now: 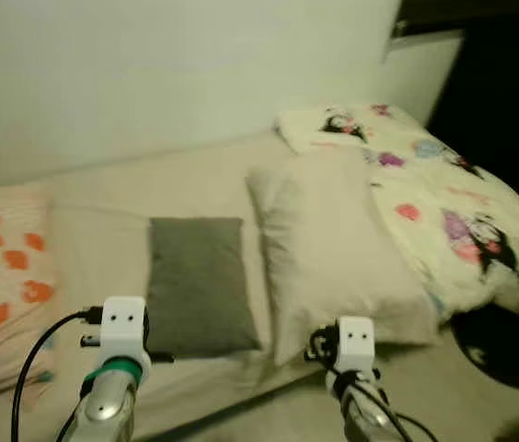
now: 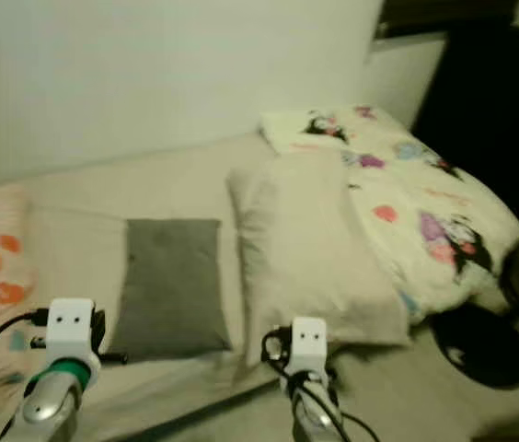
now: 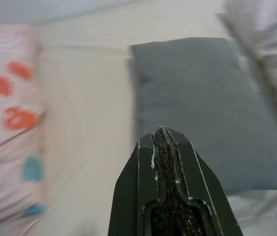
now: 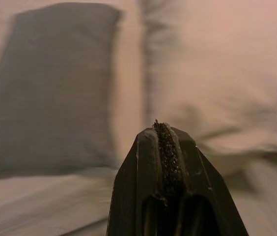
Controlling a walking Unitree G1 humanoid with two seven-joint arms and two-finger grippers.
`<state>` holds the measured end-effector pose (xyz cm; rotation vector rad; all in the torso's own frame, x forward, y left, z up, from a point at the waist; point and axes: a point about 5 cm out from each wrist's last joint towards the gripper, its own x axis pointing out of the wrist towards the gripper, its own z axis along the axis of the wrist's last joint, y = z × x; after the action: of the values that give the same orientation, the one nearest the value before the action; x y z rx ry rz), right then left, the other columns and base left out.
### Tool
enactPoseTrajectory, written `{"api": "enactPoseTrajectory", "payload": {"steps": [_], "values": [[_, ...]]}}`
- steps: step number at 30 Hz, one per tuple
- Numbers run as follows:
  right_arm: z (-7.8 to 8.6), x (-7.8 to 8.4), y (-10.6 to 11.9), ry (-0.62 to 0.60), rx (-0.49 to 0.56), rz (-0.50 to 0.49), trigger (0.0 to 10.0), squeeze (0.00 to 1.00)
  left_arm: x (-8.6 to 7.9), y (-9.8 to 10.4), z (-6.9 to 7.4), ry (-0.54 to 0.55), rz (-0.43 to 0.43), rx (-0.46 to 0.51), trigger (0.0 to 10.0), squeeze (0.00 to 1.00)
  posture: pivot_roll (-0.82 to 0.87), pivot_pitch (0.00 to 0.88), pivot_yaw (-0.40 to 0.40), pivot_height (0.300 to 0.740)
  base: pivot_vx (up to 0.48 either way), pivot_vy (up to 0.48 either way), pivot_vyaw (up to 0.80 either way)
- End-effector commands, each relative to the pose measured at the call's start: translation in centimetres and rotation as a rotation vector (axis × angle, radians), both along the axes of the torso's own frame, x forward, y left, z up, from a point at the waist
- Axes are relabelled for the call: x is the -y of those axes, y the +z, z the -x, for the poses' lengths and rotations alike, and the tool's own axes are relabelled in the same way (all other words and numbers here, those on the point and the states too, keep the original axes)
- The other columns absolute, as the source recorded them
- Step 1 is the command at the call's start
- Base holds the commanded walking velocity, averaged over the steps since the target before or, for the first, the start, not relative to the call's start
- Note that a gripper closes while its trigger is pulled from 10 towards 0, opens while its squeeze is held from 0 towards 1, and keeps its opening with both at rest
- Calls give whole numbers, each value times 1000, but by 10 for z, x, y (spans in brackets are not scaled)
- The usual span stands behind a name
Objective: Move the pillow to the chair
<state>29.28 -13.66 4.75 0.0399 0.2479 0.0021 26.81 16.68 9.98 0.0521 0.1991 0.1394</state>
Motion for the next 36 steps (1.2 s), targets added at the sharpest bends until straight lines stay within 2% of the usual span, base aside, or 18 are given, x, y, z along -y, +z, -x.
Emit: {"api": "enactPoseTrajectory", "payload": {"steps": [1, 4, 5, 7, 16, 36], "values": [[4, 1, -5, -12, -23, -9, 10000, 0, -2, -3, 2, -2, -3, -25, 10000, 0, 69, 53, 97, 740, 0, 390, 0], [4, 1, -5, -14, -23, -9, 10000, 0, -2, -3, 2, -6, -1, -29, 10000, 0, 70, 53, 99, 740, 0, 345, 0], [4, 1, -5, -15, -23, -9, 10000, 0, -1, -3, 2, -24, -26, -38, 10000, 0, 71, 53, 103, 740, 0, 0, 0], [4, 3, -5, -21, -22, -9, 10000, 0, -1, -6, 3, -34, -67, -66, 10000, 0, 67, 55, 110, 740, 0, -480, 0], [7, 6, -7, -46, -25, -15, 10000, 0, -3, -9, 5, -47, -60, -93, 10000, 0, 66, 58, 124, 740, 0, -480, 0], [1, 8, -4, -41, -17, -8, 10000, 0, 0, -8, -3, -15, -38, -82, 10000, 0, 53, 42, 109, 740, 0, 0, 0]]}}
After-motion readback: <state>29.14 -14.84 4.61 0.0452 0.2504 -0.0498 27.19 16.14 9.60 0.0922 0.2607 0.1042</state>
